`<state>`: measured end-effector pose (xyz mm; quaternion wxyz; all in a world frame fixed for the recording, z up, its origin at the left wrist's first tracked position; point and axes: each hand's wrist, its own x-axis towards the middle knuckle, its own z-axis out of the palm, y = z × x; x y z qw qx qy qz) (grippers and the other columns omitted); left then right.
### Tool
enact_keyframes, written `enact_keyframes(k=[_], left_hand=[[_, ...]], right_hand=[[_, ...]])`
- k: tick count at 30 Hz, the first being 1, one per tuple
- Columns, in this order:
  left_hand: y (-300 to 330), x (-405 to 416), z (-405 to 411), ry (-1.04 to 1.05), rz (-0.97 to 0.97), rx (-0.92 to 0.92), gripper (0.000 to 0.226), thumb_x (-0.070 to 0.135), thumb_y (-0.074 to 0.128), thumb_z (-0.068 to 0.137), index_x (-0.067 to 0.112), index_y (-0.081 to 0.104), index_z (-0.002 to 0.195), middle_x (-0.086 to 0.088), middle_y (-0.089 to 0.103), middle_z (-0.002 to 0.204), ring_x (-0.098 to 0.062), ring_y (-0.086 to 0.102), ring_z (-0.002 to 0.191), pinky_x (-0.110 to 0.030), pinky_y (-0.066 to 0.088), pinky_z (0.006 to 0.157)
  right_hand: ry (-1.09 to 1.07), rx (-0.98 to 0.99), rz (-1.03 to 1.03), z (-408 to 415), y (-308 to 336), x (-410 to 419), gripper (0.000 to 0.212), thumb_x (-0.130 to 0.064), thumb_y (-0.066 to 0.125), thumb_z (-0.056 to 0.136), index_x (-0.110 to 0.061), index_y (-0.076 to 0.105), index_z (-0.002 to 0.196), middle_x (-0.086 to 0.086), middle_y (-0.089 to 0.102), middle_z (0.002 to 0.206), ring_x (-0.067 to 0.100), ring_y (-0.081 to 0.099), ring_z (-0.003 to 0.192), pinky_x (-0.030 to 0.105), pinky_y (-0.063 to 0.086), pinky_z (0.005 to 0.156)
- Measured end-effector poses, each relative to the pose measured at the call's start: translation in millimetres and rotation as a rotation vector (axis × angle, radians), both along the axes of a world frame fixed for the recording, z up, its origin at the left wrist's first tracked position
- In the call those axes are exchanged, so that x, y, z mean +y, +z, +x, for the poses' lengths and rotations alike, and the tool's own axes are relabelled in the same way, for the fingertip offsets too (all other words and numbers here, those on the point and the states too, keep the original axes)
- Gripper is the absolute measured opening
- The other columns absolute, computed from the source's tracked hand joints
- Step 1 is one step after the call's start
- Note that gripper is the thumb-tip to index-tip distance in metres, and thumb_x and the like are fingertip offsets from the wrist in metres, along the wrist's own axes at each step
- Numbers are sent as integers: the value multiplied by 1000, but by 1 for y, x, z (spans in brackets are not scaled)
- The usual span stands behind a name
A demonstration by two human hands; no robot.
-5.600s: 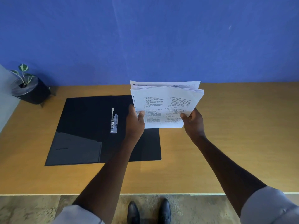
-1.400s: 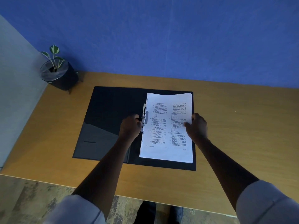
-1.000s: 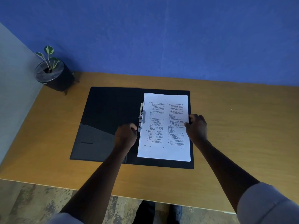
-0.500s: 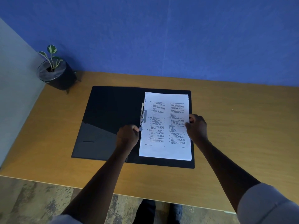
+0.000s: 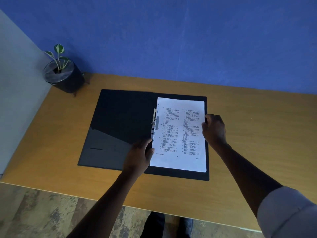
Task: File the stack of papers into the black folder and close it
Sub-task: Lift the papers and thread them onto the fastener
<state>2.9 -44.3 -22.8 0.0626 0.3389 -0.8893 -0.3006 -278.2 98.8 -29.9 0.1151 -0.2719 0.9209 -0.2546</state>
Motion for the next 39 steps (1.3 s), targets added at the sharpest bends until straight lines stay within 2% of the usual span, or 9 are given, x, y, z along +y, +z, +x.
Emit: enact_keyframes(k=[2, 4, 6, 9, 13, 17, 23, 36, 39], left_hand=[[-7, 3, 11, -90, 5, -35, 61, 45, 59, 92, 25, 39, 146, 2, 48, 146, -18, 44, 133, -28, 42, 98], [-14, 5, 21, -147, 34, -115, 86, 59, 59, 87, 27, 20, 156, 10, 20, 163, -11, 16, 151, -29, 30, 115], [-20, 6, 26, -179, 29, -158, 104, 69, 59, 80, 29, 3, 158, 18, -1, 163, -3, -5, 151, -26, 15, 118], [-23, 8, 27, -208, -10, -191, 113, 71, 60, 76, 29, -7, 158, 18, -12, 162, -1, -14, 150, -25, 9, 118], [-24, 11, 27, -197, -33, -173, 110, 64, 62, 81, 27, -8, 158, 18, -16, 161, 1, -20, 148, -22, 3, 118], [-24, 12, 27, -190, -39, -165, 105, 62, 59, 84, 26, -7, 158, 19, -18, 160, 6, -27, 143, -15, -6, 114], [-24, 12, 26, -203, -51, -154, 101, 61, 57, 86, 22, -1, 159, 13, -10, 164, -3, -15, 150, -21, 1, 120], [-26, 11, 28, -204, -44, -147, 99, 61, 55, 88, 22, -1, 159, 13, -11, 165, -1, -19, 149, -21, 1, 119], [-26, 11, 28, -209, -43, -157, 100, 61, 56, 88, 21, -2, 159, 12, -11, 165, -4, -17, 150, -20, -1, 120]], right_hand=[[63, 17, -12, -6, 7, -11, 37, -7, 60, 94, -1, 59, 130, 20, 61, 126, 34, 61, 113, 37, 53, 87], [154, 26, -6, -12, 13, -26, 45, -8, 65, 94, -3, 56, 137, 20, 58, 134, 34, 57, 124, 42, 49, 101], [262, 43, 41, -18, 18, -44, 52, -11, 66, 93, -4, 52, 142, 18, 55, 142, 32, 50, 134, 43, 43, 111], [408, 52, 148, -26, 21, -75, 58, -19, 66, 94, -9, 45, 147, 14, 49, 149, 32, 44, 139, 46, 41, 113], [531, 85, 282, -32, 19, -106, 56, -18, 67, 93, -6, 44, 144, 16, 49, 143, 36, 49, 131, 46, 47, 104], [557, 102, 343, -34, 10, -118, 61, -22, 70, 91, -3, 44, 143, 18, 47, 145, 37, 47, 132, 46, 45, 106], [552, 137, 362, -36, 4, -125, 62, -27, 67, 94, -4, 42, 146, 21, 43, 146, 40, 44, 131, 48, 41, 108], [535, 132, 297, -31, 2, -124, 65, -18, 66, 94, -7, 36, 151, 21, 46, 145, 39, 45, 132, 48, 41, 108], [539, 71, 297, -33, 6, -124, 69, -19, 65, 94, -9, 32, 153, 20, 46, 146, 38, 45, 133, 48, 42, 109]])
